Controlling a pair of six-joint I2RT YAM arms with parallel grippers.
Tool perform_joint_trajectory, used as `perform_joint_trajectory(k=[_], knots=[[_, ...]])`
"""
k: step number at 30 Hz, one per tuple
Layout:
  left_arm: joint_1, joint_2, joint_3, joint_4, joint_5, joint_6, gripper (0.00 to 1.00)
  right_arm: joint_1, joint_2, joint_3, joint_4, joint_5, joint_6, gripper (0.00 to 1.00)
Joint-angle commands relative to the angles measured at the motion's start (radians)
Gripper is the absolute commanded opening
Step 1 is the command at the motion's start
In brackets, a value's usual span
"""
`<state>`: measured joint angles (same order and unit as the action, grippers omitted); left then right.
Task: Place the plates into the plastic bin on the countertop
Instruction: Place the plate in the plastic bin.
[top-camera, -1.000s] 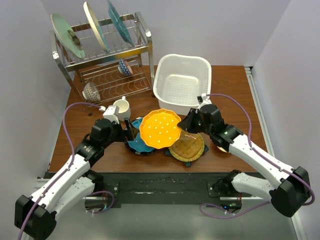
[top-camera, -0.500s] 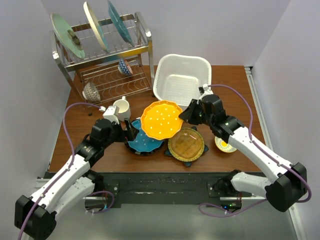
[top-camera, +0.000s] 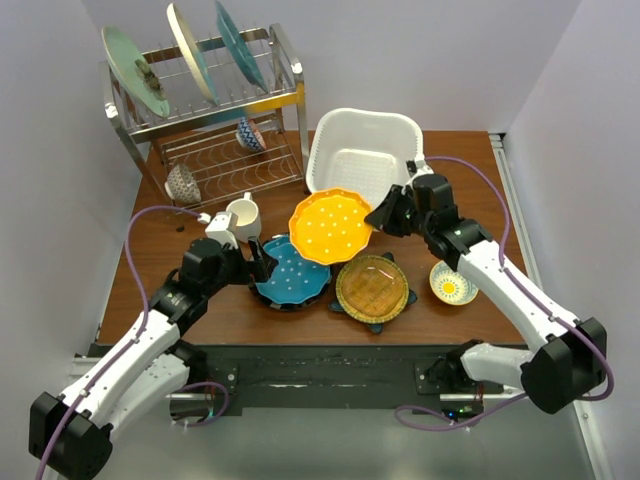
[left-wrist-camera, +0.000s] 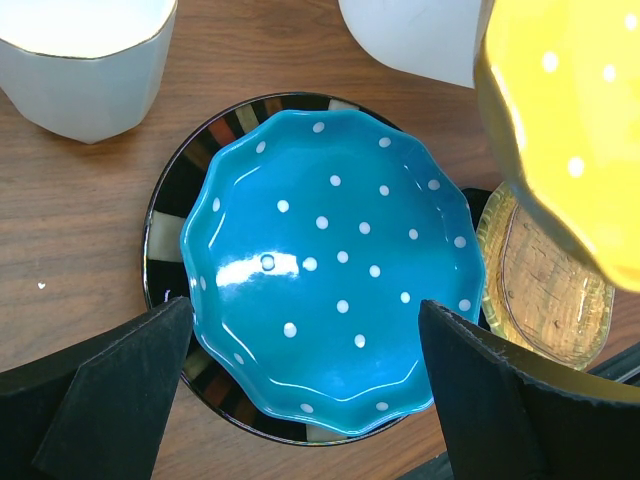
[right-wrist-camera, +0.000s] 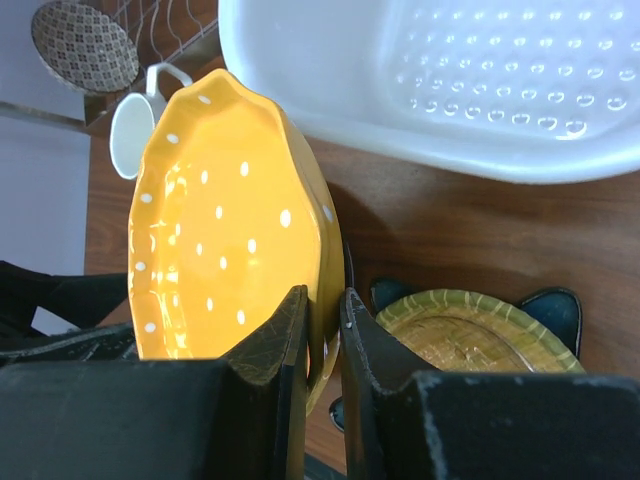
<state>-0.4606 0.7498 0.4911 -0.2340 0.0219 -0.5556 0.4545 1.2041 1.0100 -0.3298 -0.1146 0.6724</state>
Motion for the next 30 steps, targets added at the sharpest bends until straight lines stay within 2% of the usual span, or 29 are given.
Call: perform_joint_trajectory(k=[1, 18, 30], knots=[[-0.003, -0.006, -0.011, 0.027, 0.003, 0.026, 1.00, -0.036, -0.006, 0.113, 0.153, -0.092, 0.032, 0.00], [-0.003, 0.003, -0.005, 0.024, 0.003, 0.026, 1.00, -0.234, 0.150, 0.222, 0.204, -0.207, 0.029, 0.00], [-0.003, 0.023, -0.003, 0.030, 0.021, 0.029, 1.00, -0.319, 0.284, 0.283, 0.285, -0.313, 0.110, 0.00]])
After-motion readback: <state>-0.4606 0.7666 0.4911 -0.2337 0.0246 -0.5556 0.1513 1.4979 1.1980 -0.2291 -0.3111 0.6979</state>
